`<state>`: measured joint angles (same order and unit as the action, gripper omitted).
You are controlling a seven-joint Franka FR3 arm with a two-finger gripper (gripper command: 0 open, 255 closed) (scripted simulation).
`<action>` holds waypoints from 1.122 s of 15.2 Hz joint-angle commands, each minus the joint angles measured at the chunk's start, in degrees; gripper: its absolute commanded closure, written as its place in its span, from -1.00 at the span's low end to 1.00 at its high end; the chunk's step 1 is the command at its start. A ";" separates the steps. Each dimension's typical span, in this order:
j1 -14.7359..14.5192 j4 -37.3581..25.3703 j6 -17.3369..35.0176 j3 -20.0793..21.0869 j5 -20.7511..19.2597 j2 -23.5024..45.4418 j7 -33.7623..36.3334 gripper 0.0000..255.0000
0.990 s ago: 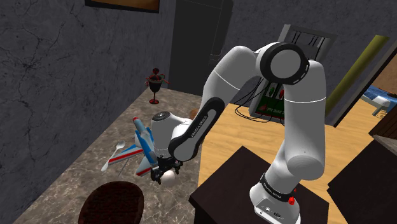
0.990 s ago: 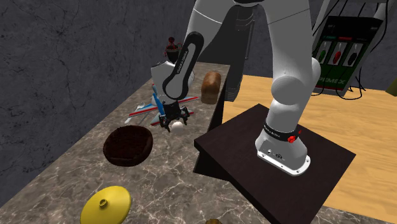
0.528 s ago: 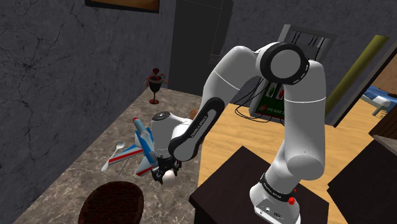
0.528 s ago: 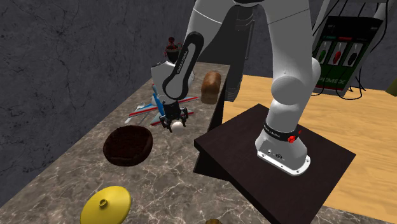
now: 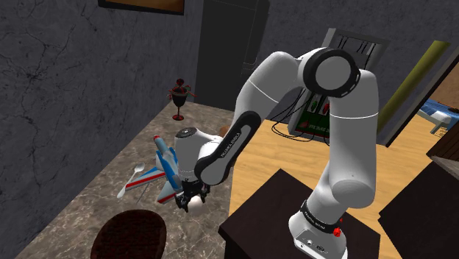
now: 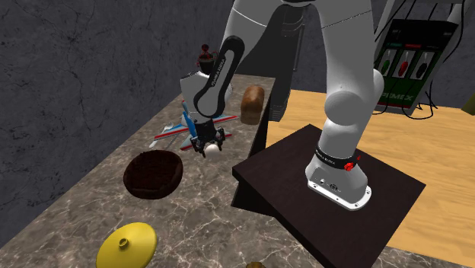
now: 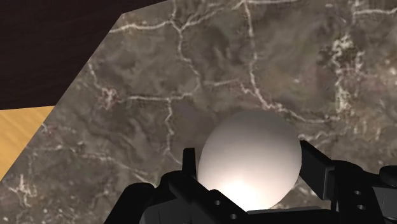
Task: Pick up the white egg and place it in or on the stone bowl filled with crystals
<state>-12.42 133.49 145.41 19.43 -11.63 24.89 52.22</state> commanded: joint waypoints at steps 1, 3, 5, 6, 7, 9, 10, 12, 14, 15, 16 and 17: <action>0.48 0.39 -1.00 0.58 0.75 -1.46 -0.53 1.00; 0.94 0.67 -2.23 1.22 1.64 -3.04 -1.11 1.00; 1.37 0.89 -3.49 1.83 2.55 -4.61 -1.70 1.00; 1.58 0.98 -4.13 2.12 3.01 -5.39 -2.00 1.00; 1.77 1.06 -4.78 2.40 3.47 -6.17 -2.30 1.00; 2.14 1.17 -6.10 2.92 4.40 -7.71 -2.90 1.00; 2.31 1.20 -6.77 3.16 4.86 -8.47 -3.20 1.00; 2.61 1.23 -8.12 3.61 5.77 -9.98 -3.80 1.00; 2.88 1.20 -9.51 4.01 6.67 -11.46 -4.39 1.00; 3.01 1.17 -10.21 4.18 7.11 -12.19 -4.68 1.00; 3.12 1.12 -10.92 4.35 7.54 -12.92 -4.97 1.00; 3.23 1.06 -11.63 4.51 7.96 -13.63 -5.25 1.00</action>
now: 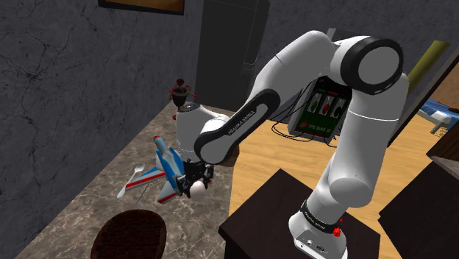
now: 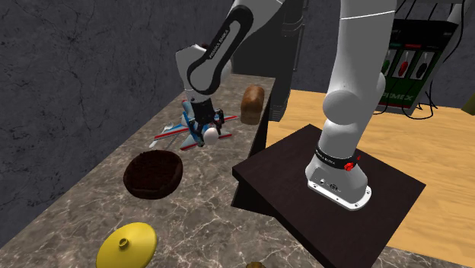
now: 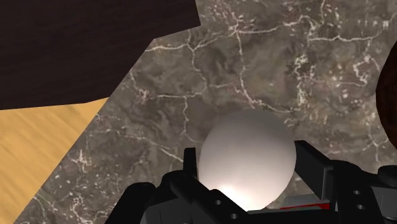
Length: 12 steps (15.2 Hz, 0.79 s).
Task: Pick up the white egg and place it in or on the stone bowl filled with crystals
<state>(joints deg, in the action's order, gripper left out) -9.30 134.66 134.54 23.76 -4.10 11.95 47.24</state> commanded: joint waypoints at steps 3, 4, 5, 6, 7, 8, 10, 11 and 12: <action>0.37 -0.37 -2.93 0.55 1.65 -2.80 -1.08 1.00; 0.44 -0.49 -3.67 0.66 2.04 -3.48 -1.34 1.00; 0.51 -0.62 -4.40 0.75 2.41 -4.15 -1.60 1.00; 0.57 -0.76 -5.15 0.83 2.78 -4.81 -1.85 1.00; 0.63 -0.92 -5.90 0.91 3.13 -5.46 -2.09 1.00; 0.68 -1.09 -6.65 0.97 3.48 -6.10 -2.32 1.00; 0.77 -1.46 -8.16 1.07 4.13 -7.35 -2.76 1.00; 0.80 -1.67 -8.92 1.10 4.43 -7.96 -2.97 1.00; 0.84 -1.90 -9.69 1.13 4.73 -8.55 -3.18 1.00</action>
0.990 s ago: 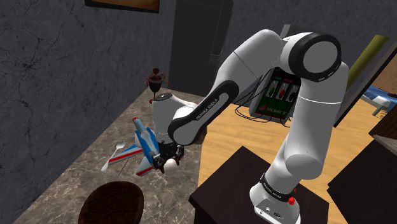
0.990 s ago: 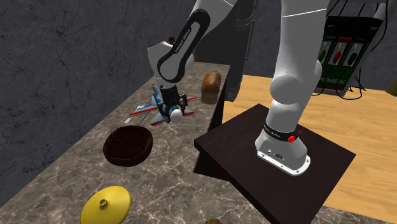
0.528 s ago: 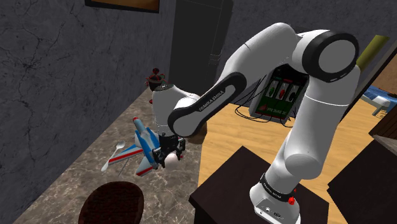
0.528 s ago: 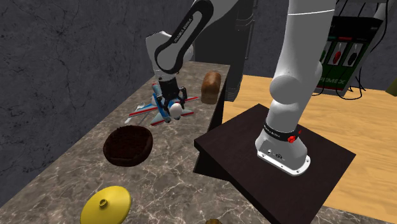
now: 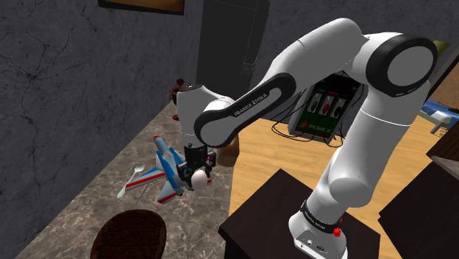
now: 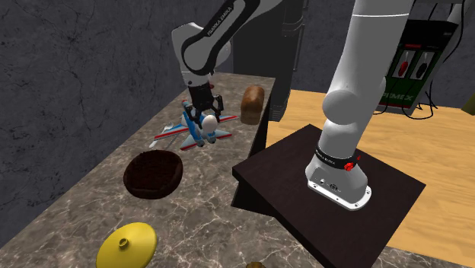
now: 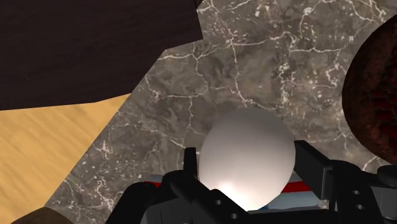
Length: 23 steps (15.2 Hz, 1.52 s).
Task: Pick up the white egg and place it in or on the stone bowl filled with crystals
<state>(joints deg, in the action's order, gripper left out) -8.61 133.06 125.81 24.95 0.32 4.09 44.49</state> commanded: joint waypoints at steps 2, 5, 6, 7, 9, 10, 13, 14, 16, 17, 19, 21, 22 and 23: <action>0.19 -0.66 -2.11 -0.03 0.74 -1.56 -0.72 1.00; -1.94 -5.65 -3.19 1.51 -0.74 2.66 3.93 1.00; -2.71 -7.43 -3.62 1.93 -1.32 4.15 5.45 1.00; -3.52 -9.28 -4.08 2.29 -1.93 5.67 6.96 1.00; -5.27 -13.18 -5.14 2.87 -3.21 8.81 9.90 1.00; -6.20 -15.23 -5.73 3.09 -3.88 10.42 11.32 1.00; -9.26 -21.83 -7.78 3.46 -5.89 15.42 15.32 1.00; -10.36 -24.19 -8.56 3.50 -6.55 17.15 16.56 1.00; -12.68 -29.18 -10.28 3.47 -7.84 20.67 18.88 1.00; -13.89 -31.82 -11.22 3.41 -8.46 22.49 19.95 1.00; -16.42 -37.46 -13.29 3.20 -9.65 26.23 21.92 1.00; -18.48 -42.13 -15.06 2.94 -10.49 29.20 23.25 1.00; -18.55 -41.87 -14.47 2.82 -10.64 29.55 23.30 1.00; -18.61 -41.63 -13.89 2.71 -10.80 29.92 23.35 1.00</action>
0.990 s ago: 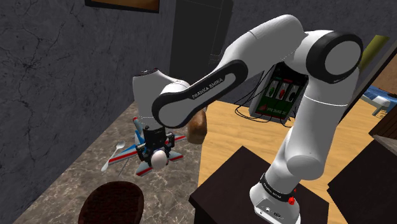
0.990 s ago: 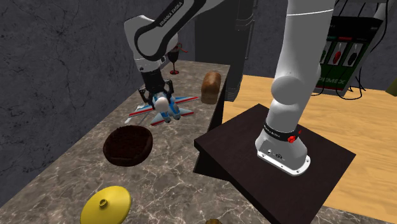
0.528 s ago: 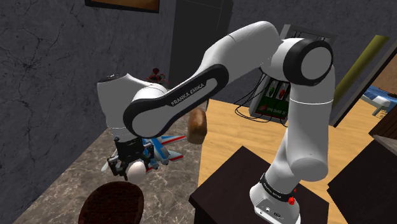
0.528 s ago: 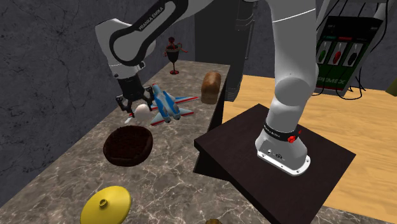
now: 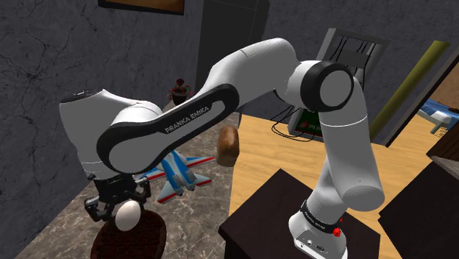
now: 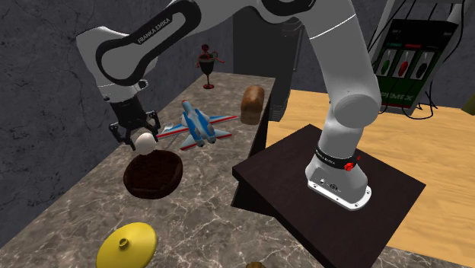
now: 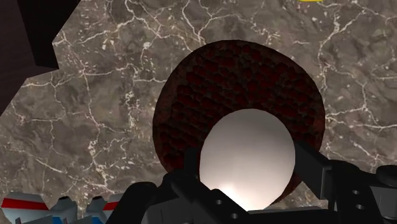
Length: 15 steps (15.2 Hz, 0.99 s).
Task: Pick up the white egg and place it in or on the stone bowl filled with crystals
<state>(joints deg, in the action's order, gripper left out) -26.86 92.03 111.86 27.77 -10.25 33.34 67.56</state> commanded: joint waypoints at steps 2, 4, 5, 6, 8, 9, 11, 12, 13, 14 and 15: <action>-0.49 -0.15 1.20 -0.34 -0.55 1.41 0.38 1.00; -0.63 0.21 2.31 -0.58 -0.89 2.21 0.49 1.00; -0.71 0.38 2.86 -0.70 -1.06 2.62 0.55 1.00; -0.78 0.54 3.41 -0.83 -1.24 3.03 0.60 1.00; -0.95 0.80 4.48 -1.09 -1.59 3.88 0.72 1.00; -1.04 0.92 5.01 -1.23 -1.77 4.32 0.78 1.00; -1.29 1.16 6.43 -1.61 -2.26 5.55 0.94 1.00; -1.28 1.17 6.43 -1.61 -2.26 5.55 0.94 1.00; -1.29 1.16 6.43 -1.61 -2.26 5.55 0.94 1.00; -1.29 1.16 6.43 -1.61 -2.26 5.55 0.94 1.00; -1.29 1.16 6.43 -1.61 -2.26 5.55 0.94 1.00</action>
<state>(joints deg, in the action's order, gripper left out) -28.11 93.04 118.21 26.16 -12.51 38.77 68.49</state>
